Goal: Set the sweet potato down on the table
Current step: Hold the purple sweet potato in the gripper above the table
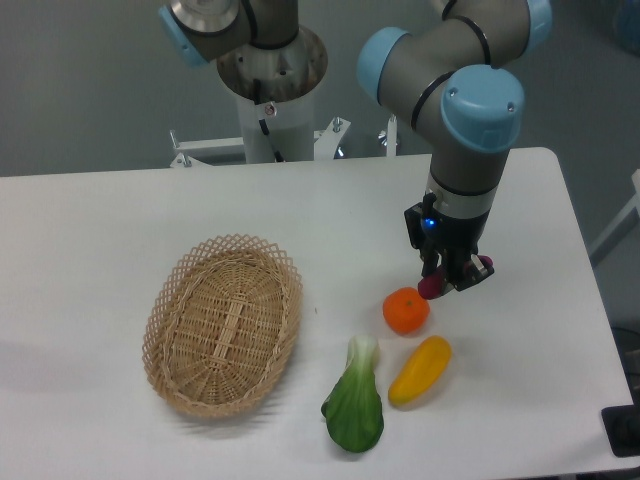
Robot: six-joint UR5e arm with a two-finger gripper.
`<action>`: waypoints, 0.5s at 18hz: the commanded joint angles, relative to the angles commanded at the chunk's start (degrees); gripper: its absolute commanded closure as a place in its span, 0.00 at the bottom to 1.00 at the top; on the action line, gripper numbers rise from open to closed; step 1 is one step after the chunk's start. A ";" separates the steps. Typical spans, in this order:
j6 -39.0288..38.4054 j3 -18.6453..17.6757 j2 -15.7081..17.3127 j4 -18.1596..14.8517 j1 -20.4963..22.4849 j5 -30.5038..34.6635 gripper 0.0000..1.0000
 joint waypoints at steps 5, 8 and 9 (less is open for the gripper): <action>-0.88 -0.53 -0.09 1.67 -0.61 0.53 0.63; -2.46 -0.88 -0.61 2.72 -0.70 0.44 0.63; -2.46 -1.23 -1.05 4.64 -0.70 0.44 0.63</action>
